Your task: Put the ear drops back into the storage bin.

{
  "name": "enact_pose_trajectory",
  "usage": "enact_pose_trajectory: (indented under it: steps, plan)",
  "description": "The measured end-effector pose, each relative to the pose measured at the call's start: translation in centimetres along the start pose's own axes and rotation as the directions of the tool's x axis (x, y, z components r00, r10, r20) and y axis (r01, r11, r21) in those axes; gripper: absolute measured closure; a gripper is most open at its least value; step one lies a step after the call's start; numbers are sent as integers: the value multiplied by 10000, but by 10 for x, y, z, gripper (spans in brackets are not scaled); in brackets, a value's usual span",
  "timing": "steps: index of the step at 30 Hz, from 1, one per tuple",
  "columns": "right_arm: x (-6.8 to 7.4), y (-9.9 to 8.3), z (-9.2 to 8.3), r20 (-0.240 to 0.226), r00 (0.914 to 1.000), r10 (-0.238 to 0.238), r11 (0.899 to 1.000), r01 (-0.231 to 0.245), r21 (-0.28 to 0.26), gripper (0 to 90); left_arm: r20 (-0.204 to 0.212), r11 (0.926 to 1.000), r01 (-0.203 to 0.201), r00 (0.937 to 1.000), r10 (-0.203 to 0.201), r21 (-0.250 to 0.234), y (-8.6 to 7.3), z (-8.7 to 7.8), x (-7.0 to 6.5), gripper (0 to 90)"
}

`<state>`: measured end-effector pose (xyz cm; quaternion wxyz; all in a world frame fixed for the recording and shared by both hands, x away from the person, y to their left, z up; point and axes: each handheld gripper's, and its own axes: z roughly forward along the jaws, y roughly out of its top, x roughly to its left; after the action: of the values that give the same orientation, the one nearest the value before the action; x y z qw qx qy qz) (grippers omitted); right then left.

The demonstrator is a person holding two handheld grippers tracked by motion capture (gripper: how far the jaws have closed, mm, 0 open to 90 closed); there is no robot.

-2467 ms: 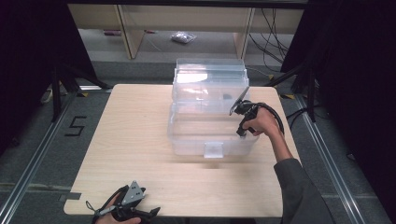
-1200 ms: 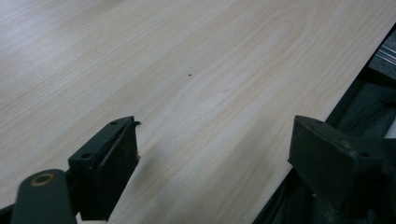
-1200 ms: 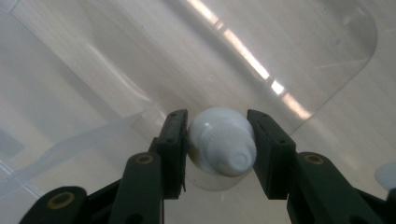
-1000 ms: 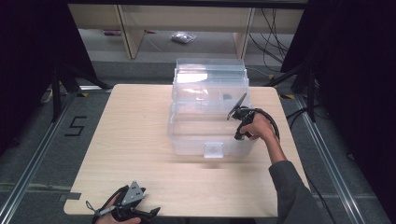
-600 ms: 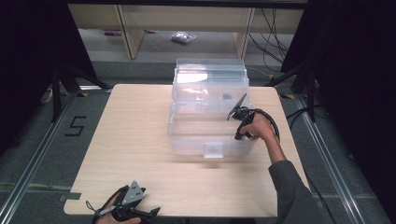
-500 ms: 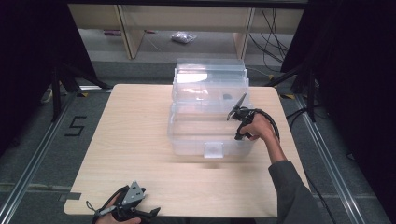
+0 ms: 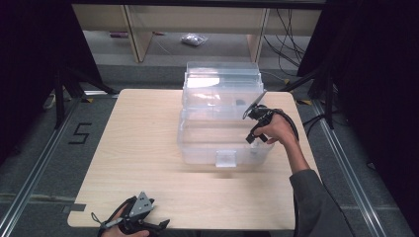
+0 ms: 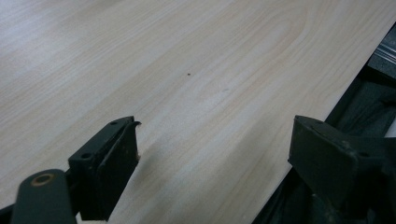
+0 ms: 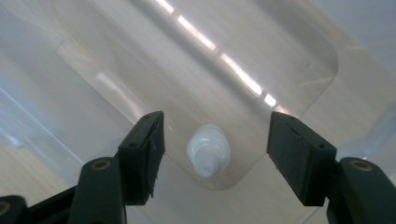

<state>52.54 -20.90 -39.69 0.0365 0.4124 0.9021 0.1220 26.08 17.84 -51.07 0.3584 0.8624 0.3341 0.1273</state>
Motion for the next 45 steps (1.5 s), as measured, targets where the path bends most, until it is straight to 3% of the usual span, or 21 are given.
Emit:
enact_pose_trajectory:
  steps: [5,9,12,22,35,40,45]
  plan:
    - [5,-1,-7,169,9998,-44,9997,48,-227,340,-25,9999,-107,9999,107,81,0,-1,1,152]
    - [8,-3,-17,369,9993,99,9949,-61,-1008,279,-42,10000,23,10000,-23,-26,0,0,0,152]
    - [13,-5,-22,406,9990,174,9927,-124,-1201,263,-62,10000,-21,10000,22,46,0,0,1,152]
    - [32,-10,-37,148,9998,-99,9790,127,-2035,237,-59,10000,-30,10000,30,28,0,0,1,152]
    - [43,-23,-45,-61,10000,-59,9651,41,-2617,228,-123,10000,-16,9999,16,-16,0,1,1,152]
    - [51,-32,-51,-214,9994,-288,9581,215,-2857,225,-220,9999,161,9996,-162,-31,0,1,1,152]
    - [55,-37,-52,-244,9990,-367,9548,278,-2961,224,-70,10000,14,10000,-14,-2,0,0,1,152]
